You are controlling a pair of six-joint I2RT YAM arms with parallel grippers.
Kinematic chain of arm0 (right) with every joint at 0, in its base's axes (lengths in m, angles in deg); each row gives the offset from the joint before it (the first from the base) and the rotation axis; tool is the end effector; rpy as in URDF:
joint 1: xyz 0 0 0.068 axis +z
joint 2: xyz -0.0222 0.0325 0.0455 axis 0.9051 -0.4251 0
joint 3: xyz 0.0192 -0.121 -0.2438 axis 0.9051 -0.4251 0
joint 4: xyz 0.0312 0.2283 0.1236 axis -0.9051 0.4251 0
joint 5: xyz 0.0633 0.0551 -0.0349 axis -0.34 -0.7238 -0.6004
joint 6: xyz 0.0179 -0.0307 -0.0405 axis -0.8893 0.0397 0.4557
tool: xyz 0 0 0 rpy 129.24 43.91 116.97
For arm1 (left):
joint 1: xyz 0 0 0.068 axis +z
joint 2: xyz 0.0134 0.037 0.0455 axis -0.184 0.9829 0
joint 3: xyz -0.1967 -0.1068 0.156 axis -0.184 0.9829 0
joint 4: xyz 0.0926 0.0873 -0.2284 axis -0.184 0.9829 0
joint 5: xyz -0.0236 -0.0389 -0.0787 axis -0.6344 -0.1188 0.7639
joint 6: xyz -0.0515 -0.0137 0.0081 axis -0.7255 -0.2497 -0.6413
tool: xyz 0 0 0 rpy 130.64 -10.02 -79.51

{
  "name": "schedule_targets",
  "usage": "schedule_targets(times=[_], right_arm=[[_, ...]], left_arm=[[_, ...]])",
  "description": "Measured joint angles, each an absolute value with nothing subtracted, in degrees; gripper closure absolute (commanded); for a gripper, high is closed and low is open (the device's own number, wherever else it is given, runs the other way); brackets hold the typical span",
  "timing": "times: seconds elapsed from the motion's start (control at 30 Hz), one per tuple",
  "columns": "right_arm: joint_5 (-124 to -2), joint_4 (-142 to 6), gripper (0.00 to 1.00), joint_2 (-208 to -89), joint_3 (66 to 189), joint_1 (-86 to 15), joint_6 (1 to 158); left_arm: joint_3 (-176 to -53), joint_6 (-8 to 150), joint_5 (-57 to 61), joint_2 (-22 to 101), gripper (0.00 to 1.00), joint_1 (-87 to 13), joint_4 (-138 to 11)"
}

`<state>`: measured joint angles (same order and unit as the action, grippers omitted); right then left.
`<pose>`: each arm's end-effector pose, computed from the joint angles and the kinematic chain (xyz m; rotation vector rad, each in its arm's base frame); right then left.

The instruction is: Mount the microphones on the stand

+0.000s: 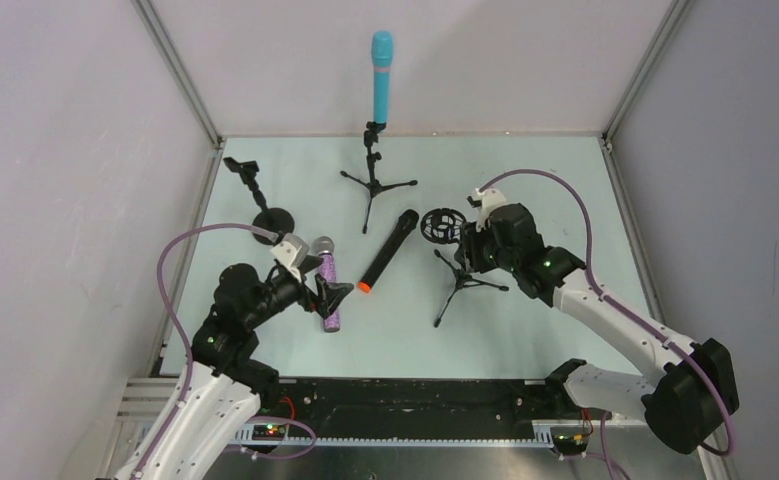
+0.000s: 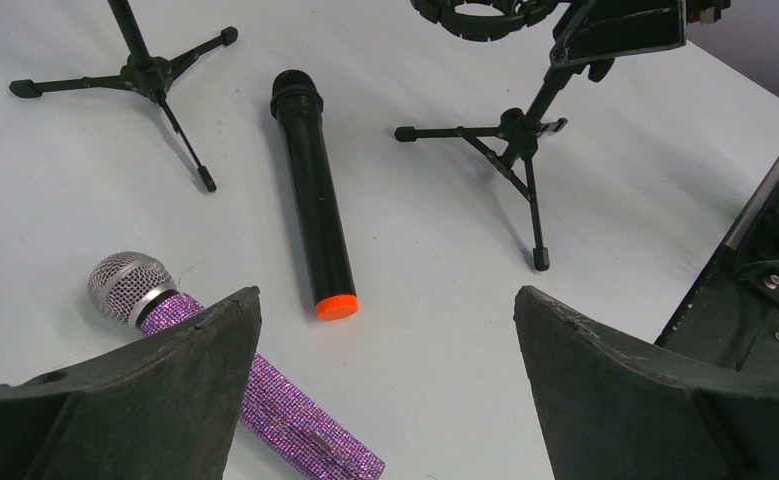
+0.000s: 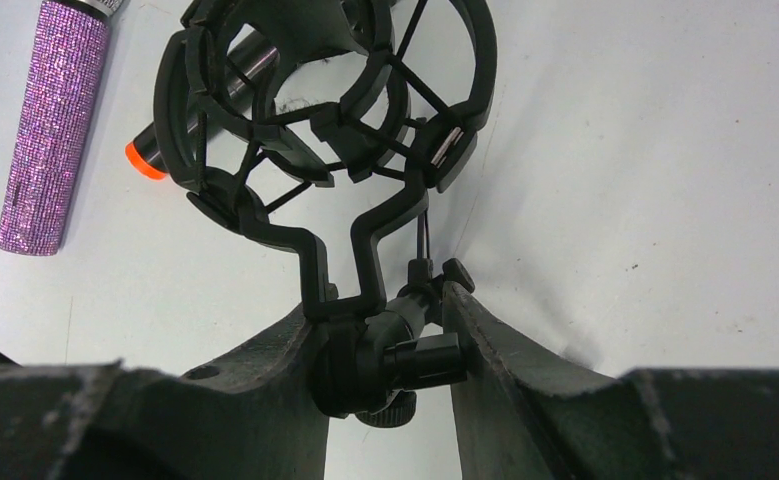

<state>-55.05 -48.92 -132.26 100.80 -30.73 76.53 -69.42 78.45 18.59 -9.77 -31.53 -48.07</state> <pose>0.2061 0.1395 0.2793 -0.4651 2.1763 0.4241 0.1177 -0.0611 0.2704 0.5824 1.7275 -0.6977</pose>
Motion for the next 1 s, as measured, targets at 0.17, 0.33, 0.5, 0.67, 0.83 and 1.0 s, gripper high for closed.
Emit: schedule_targets(times=[0.17, 0.33, 0.5, 0.67, 0.83, 1.0], right_arm=[[-55.4, -49.3, 0.24, -131.6, 100.4, -30.6, 75.5], [-56.0, -49.9, 0.09, -129.3, 100.3, -30.4, 75.4], [-56.5, -50.3, 0.03, -126.4, 99.7, -30.3, 75.0], [-57.2, -50.1, 0.01, -124.2, 99.5, -30.3, 74.5], [-57.7, -49.0, 0.01, -121.4, 99.5, -30.5, 74.5], [-58.7, -46.8, 0.01, -117.9, 99.5, -31.5, 74.4]], left_arm=[[-69.4, 78.5, 17.9, -9.8, 0.00, -31.5, -48.1], [-69.4, 78.5, 17.5, -9.8, 0.00, -31.5, -48.1], [-69.4, 78.3, 16.2, -9.8, 0.00, -31.5, -48.1], [-69.4, 77.8, 13.6, -9.2, 0.00, -31.5, -48.0], [-69.4, 76.2, 10.3, -7.5, 0.00, -31.5, -47.4], [-69.4, 74.0, 7.5, -5.9, 0.00, -31.5, -46.8]])
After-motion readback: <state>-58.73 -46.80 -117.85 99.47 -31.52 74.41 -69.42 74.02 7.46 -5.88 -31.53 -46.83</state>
